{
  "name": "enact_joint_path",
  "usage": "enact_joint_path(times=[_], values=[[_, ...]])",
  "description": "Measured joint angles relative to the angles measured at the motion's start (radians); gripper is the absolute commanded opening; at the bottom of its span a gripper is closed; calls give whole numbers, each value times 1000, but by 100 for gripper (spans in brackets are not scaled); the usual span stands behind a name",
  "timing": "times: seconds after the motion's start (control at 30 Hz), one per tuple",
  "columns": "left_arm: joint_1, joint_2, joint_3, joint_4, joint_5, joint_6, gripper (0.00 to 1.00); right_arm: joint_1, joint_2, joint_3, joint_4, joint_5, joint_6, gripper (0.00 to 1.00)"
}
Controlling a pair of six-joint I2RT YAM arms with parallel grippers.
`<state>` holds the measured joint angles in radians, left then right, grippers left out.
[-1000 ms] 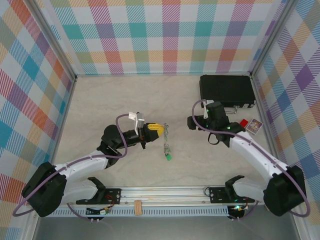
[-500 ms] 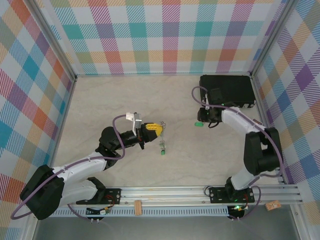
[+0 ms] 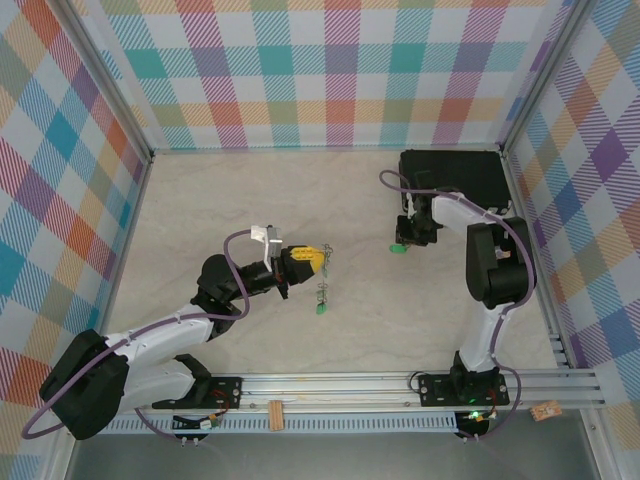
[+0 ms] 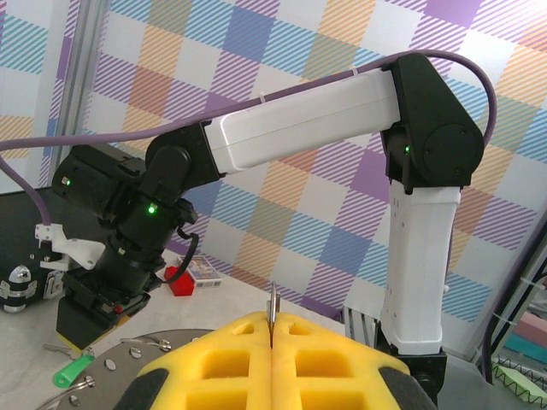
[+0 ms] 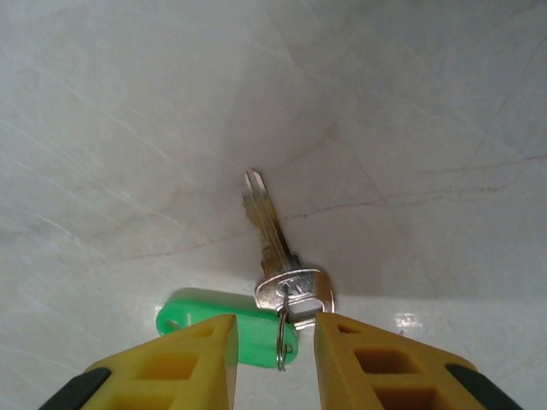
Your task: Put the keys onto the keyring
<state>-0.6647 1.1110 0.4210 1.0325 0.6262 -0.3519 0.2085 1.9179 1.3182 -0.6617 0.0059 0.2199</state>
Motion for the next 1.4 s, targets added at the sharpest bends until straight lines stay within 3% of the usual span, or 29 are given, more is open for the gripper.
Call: enact_joint_path(times=[0.27,0.47,0.7,0.93,1.13,1.4], values=[[0,0,-1,19,0,-4,0,-2,17,4,-18,-3,-11,22],[0,0,-2,21,0,-16,0,-6,38,24,-24,-12,-19,0],[0,0,-3,21,-11,-19,0,-6,8,26,-30,-55,-16,0],[0,27,-6,31,-45,-45,0,8,-165,17,-18,-113,24,0],[0,47,-27,82,-64,-63,0,92,-347,-185,87,-118,129,0],[0,55,-43,117,-69,-72,0,248,-480,-446,147,-51,293,0]])
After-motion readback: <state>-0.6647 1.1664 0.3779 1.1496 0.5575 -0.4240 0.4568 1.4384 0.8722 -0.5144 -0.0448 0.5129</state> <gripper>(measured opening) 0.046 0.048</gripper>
